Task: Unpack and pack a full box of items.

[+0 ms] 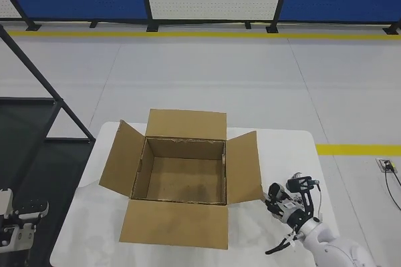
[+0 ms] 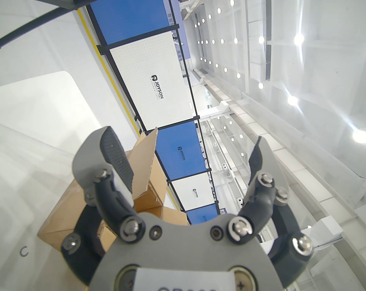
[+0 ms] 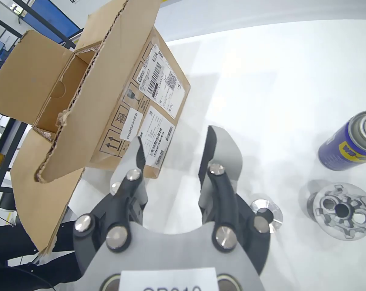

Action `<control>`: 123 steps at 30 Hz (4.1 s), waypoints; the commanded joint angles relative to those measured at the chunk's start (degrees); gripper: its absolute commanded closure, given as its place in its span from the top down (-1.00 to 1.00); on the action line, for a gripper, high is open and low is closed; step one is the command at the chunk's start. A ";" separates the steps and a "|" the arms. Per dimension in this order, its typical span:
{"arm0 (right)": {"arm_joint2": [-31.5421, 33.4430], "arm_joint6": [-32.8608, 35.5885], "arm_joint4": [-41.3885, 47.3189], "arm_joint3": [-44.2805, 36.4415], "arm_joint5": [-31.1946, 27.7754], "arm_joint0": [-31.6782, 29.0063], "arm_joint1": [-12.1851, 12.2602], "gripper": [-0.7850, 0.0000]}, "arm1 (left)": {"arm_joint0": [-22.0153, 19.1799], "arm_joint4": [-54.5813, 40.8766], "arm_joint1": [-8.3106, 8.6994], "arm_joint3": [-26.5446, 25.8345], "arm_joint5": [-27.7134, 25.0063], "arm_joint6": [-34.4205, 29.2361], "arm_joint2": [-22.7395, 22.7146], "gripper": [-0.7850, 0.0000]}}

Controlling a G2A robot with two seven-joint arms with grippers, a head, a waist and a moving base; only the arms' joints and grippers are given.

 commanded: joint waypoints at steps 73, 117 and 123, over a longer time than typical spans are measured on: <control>0.77 2.65 -22.42 12.30 -12.90 1.13 4.31 0.33 | 0.00 0.00 0.00 0.00 0.00 0.00 0.00 1.00; -23.80 7.89 -20.76 -15.97 3.13 18.46 2.88 -1.00 | 0.00 0.00 0.00 0.00 0.00 0.00 0.00 1.00; -36.67 12.12 -21.76 -3.33 10.47 33.63 -0.46 -1.00 | 0.00 0.00 0.00 0.00 0.00 0.00 0.00 1.00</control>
